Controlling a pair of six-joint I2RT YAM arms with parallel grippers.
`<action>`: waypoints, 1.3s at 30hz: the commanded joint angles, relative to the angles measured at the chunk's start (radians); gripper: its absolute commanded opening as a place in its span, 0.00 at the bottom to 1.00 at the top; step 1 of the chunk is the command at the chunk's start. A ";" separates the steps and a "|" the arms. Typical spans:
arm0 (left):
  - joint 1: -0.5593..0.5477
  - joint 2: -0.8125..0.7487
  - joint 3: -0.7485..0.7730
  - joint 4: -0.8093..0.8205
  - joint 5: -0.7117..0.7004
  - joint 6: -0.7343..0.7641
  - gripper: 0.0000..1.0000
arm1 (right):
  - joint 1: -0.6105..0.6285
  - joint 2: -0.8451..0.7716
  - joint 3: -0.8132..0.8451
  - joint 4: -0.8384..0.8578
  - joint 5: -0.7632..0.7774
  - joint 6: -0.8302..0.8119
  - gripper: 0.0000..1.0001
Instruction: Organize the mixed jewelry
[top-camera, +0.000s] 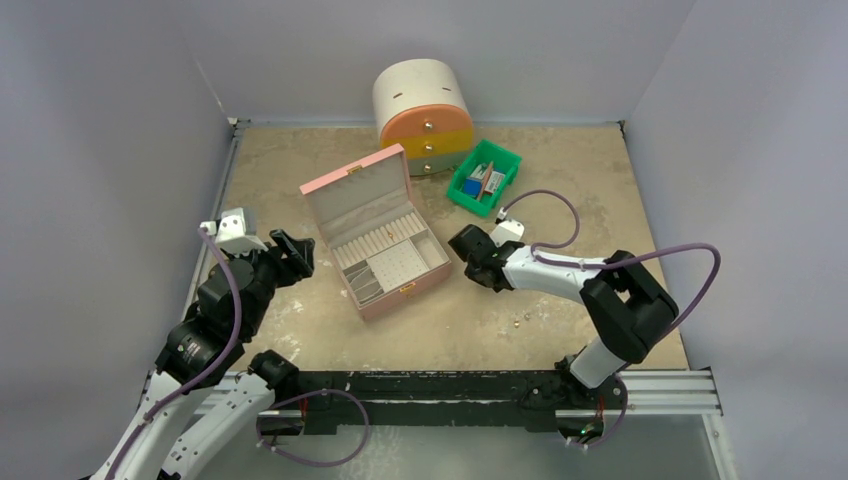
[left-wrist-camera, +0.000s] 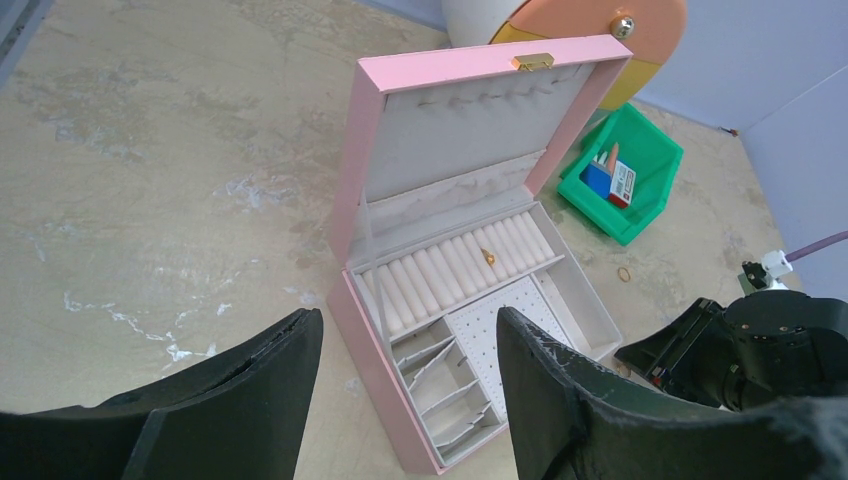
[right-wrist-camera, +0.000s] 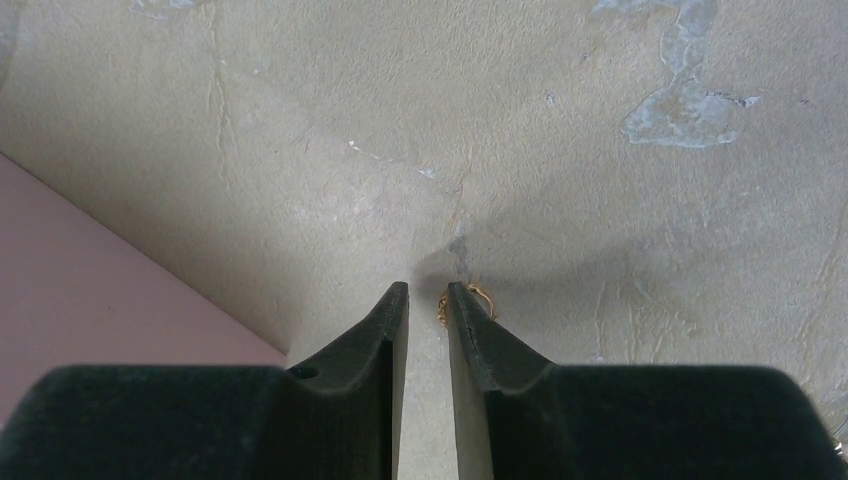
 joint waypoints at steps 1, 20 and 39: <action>0.008 -0.001 0.016 0.047 0.006 0.010 0.64 | -0.007 0.010 0.037 -0.007 0.014 0.030 0.23; 0.010 0.004 0.017 0.047 0.005 0.009 0.64 | -0.006 0.023 -0.005 -0.030 0.001 0.043 0.06; 0.013 -0.002 0.015 0.048 0.005 0.008 0.64 | -0.005 -0.145 -0.122 0.148 -0.158 -0.288 0.00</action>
